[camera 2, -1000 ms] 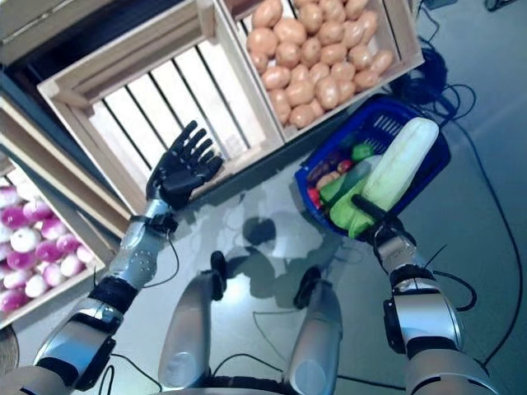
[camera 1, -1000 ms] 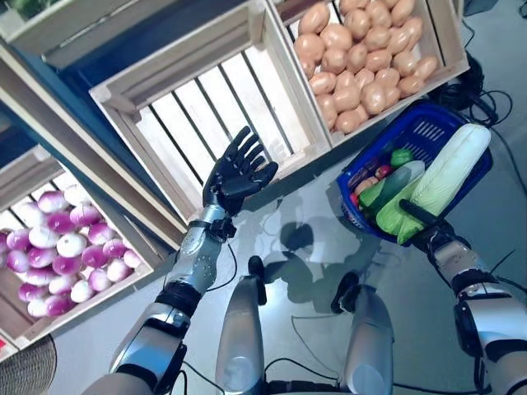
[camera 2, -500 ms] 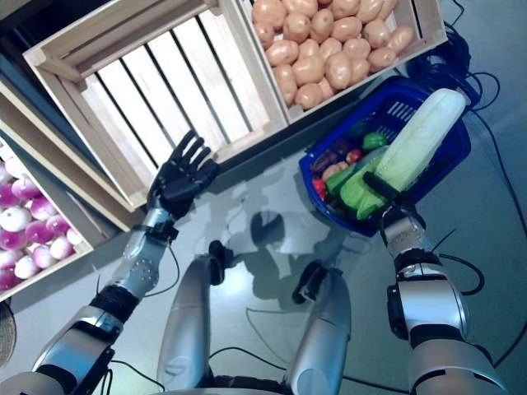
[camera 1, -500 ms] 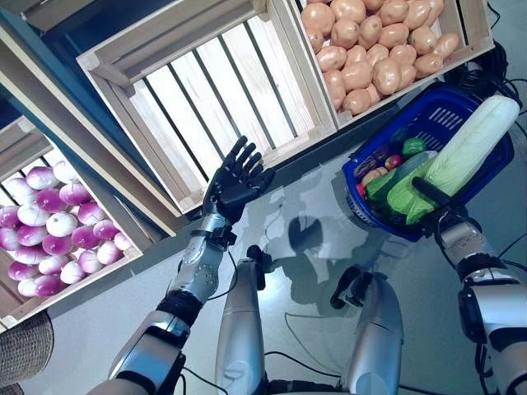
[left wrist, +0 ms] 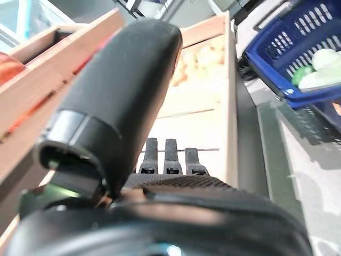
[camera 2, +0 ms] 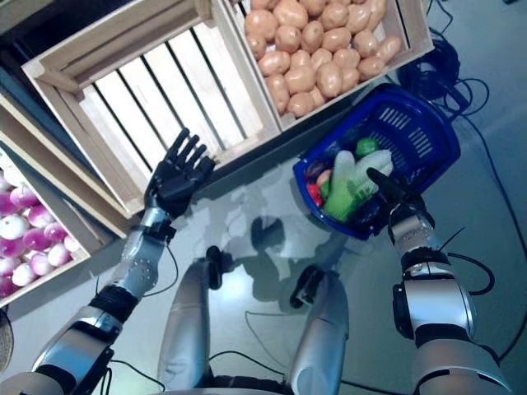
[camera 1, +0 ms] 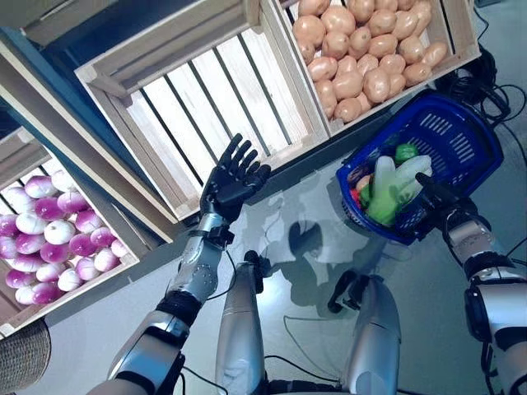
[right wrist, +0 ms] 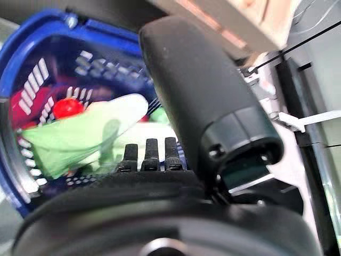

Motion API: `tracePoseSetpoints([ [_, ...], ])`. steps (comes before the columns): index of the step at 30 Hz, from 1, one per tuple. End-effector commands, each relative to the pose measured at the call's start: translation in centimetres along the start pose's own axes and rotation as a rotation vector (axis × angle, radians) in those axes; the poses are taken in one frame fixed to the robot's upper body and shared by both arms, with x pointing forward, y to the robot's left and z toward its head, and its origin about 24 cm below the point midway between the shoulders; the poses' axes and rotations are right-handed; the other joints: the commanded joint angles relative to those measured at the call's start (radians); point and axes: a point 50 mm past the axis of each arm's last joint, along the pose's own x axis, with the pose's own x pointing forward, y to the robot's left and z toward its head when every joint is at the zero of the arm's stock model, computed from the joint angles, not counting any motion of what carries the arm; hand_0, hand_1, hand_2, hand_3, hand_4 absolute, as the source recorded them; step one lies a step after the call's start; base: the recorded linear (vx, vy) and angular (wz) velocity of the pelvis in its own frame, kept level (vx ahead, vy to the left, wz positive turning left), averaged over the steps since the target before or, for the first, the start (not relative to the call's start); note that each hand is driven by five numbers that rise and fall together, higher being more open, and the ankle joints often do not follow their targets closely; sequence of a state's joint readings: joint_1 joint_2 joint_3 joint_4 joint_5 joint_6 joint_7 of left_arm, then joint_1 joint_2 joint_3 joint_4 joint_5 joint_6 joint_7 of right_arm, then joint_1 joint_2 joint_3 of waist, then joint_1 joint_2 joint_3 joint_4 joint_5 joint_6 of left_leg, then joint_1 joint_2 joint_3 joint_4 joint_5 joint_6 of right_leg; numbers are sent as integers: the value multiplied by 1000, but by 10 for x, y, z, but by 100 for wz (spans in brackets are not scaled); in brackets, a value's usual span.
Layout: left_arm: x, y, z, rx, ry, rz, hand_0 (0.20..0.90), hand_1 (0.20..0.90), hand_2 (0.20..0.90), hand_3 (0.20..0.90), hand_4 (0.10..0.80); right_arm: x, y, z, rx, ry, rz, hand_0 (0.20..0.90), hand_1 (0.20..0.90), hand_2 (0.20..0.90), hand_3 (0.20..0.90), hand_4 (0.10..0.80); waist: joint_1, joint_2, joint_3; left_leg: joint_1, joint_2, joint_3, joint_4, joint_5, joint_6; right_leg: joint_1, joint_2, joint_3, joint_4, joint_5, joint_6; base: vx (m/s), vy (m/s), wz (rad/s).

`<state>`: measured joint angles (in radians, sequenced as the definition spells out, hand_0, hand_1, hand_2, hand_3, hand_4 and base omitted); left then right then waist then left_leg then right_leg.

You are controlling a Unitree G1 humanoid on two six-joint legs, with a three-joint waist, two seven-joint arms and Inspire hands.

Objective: Put vegetables into the basket

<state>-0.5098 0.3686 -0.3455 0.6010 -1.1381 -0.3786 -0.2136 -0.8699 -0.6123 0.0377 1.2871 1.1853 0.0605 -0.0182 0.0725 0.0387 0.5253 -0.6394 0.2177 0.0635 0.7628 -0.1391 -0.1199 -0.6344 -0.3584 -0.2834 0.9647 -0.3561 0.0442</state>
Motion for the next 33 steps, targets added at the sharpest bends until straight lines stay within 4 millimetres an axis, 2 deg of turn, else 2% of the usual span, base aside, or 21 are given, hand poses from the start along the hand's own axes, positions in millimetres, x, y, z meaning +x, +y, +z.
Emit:
tracePoseSetpoints([
  [1,12,-16,36,14,-179,-138,900,900,900,900,800,-3,17,48,1,-166,113,900,900,900,900,800,-4,6,-64,139,15,36,-48,-112,22,88,1,26,-92,75,43,20,34,-8],
  [4,10,-13,34,15,-165,-134,900,900,900,900,800,-3,16,42,-11,-155,122,900,900,900,900,800,-4,1,-80,176,16,43,-90,-96,21,123,6,20,-133,90,41,28,20,-7],
  [8,2,-10,23,27,-123,-126,900,900,900,900,800,-2,6,22,-26,-103,126,900,900,900,900,800,-1,-15,-118,281,16,66,-217,-40,17,224,22,-10,-261,139,44,67,-6,0],
  [9,-1,-8,19,32,-107,-119,900,900,900,900,800,-2,2,13,-34,-82,127,900,900,900,900,800,-1,-21,-133,307,13,82,-266,0,24,251,28,-29,-318,178,35,95,-16,4],
  [12,-12,2,3,57,-32,-79,900,900,900,900,800,-4,-12,-20,-77,11,118,900,900,900,900,800,2,-34,-187,437,-7,109,-433,66,21,390,68,-60,-509,244,46,205,-33,-6],
  [13,-19,8,-5,70,15,-46,900,900,900,900,800,-6,-16,-34,-88,52,117,900,900,900,900,800,4,-42,-221,504,-19,121,-518,95,22,463,94,-72,-604,269,51,247,-34,-8],
  [15,-25,14,-13,82,61,-17,900,900,900,900,800,-7,-19,-44,-88,78,117,900,900,900,900,800,4,-47,-248,553,-29,130,-578,115,20,523,118,-76,-685,290,55,237,-34,-7],
  [17,-37,21,-30,88,147,29,900,900,900,900,800,-10,-22,-62,-106,120,115,900,900,900,900,800,5,-53,-294,621,-41,138,-671,148,16,606,147,-79,-795,322,62,267,-37,-6],
  [20,-54,29,-51,115,245,90,900,900,900,900,800,-17,-19,-87,-114,164,164,900,900,900,900,800,3,-55,-344,676,-46,149,-738,173,18,666,165,-77,-871,351,60,233,-9,0],
  [21,-70,36,-63,148,310,131,900,900,900,900,800,-23,-24,-103,-110,178,193,900,900,900,900,800,2,-55,-369,711,-46,160,-774,178,18,699,170,-76,-910,365,63,174,5,0],
  [24,-94,49,-80,170,387,235,900,900,900,900,800,-38,-30,-130,-110,167,236,900,900,900,900,800,-5,-57,-402,754,-50,178,-836,198,21,739,180,-72,-968,393,70,144,12,-1],
  [29,-126,66,-100,235,500,379,900,900,900,900,800,-66,-46,-176,-63,221,260,900,900,900,900,800,-25,-60,-430,783,-54,188,-850,181,25,782,191,-65,-1020,408,73,87,2,1],
  [33,-159,79,-113,292,591,509,900,900,900,900,800,-95,-69,-213,28,295,239,900,900,900,900,800,-43,-64,-443,795,-53,197,-850,172,26,798,196,-53,-1041,413,73,70,2,-2],
])
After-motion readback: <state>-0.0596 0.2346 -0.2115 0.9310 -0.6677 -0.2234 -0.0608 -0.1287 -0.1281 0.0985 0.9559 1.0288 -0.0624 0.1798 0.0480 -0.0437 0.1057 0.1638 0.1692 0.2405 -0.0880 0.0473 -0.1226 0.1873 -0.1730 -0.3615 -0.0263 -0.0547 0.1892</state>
